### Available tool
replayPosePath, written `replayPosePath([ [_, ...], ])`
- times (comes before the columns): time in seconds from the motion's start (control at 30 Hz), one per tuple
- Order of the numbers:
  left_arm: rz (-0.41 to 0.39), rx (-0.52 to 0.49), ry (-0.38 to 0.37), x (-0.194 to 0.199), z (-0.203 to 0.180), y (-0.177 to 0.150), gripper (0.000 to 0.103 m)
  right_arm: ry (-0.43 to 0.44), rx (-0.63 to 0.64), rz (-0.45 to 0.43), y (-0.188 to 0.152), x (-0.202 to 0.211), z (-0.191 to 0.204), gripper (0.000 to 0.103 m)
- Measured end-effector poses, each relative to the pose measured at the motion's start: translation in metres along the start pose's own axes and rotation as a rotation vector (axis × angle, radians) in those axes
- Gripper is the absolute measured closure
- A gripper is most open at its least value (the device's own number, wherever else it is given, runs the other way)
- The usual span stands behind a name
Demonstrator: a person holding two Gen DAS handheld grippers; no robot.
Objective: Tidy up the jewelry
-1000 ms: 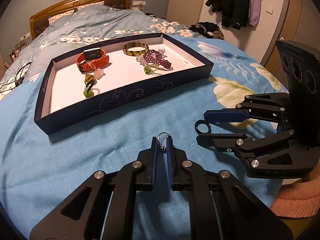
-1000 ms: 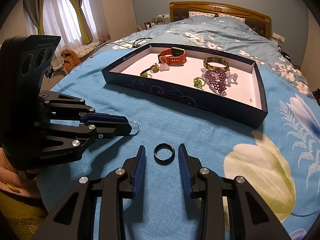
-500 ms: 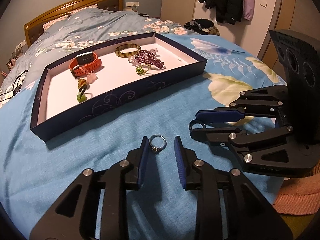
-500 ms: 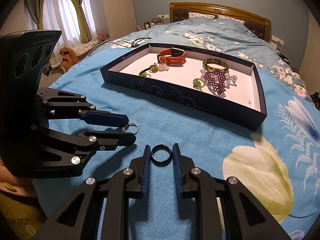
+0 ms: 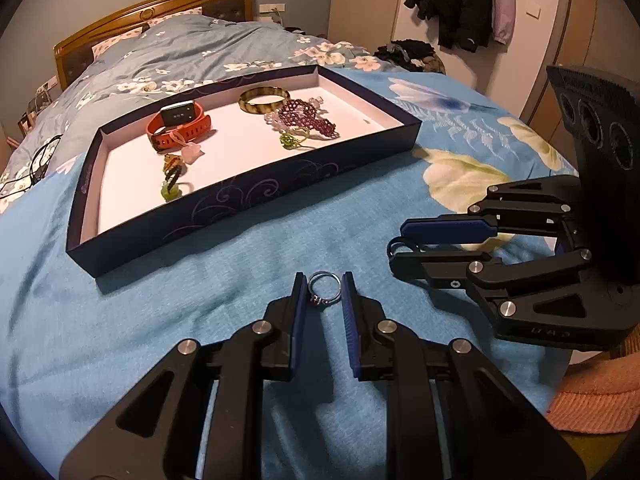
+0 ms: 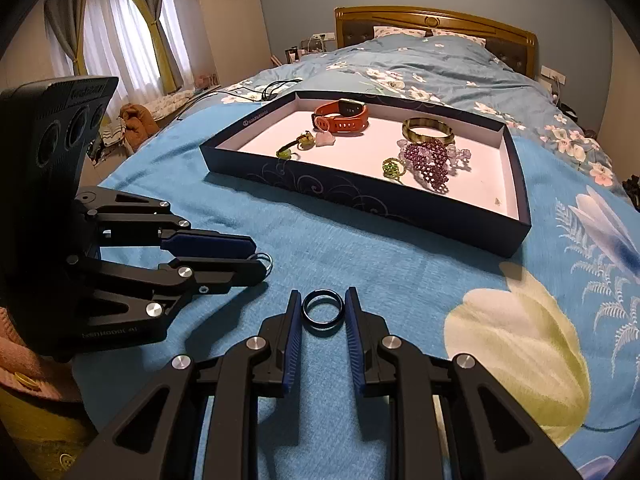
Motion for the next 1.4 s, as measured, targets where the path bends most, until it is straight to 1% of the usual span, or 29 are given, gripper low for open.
replayPosePath([
  [0.27, -0.021, 0.027, 0.001, 0.009, 0.005, -0.003, 0.085, 0.028, -0.034, -0.014, 0.002, 0.003, -0.003, 0.083],
  [0.77, -0.098, 0.080, 0.006, 0.034, 0.017, 0.004, 0.085, 0.088, -0.104, -0.079, 0.013, 0.017, -0.009, 0.083],
  [1.03, -0.128, 0.104, 0.015, 0.044, 0.025, 0.007, 0.085, 0.098, -0.119, -0.114, 0.021, 0.025, -0.011, 0.083],
  [1.4, -0.149, 0.115, 0.023, 0.049, 0.031, 0.012, 0.085, 0.096, -0.115, -0.133, 0.029, 0.028, -0.013, 0.083],
])
Point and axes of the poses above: each gripper's, at about its wrist camera, not at the fingertips, and x roughly against the way its jaws point, z to its left, y to its top, the point moved 4 cm from there along -x, roughly the way its jaws point, and after that the axes turned 2 degrees about -x, right-handed, at the moved point
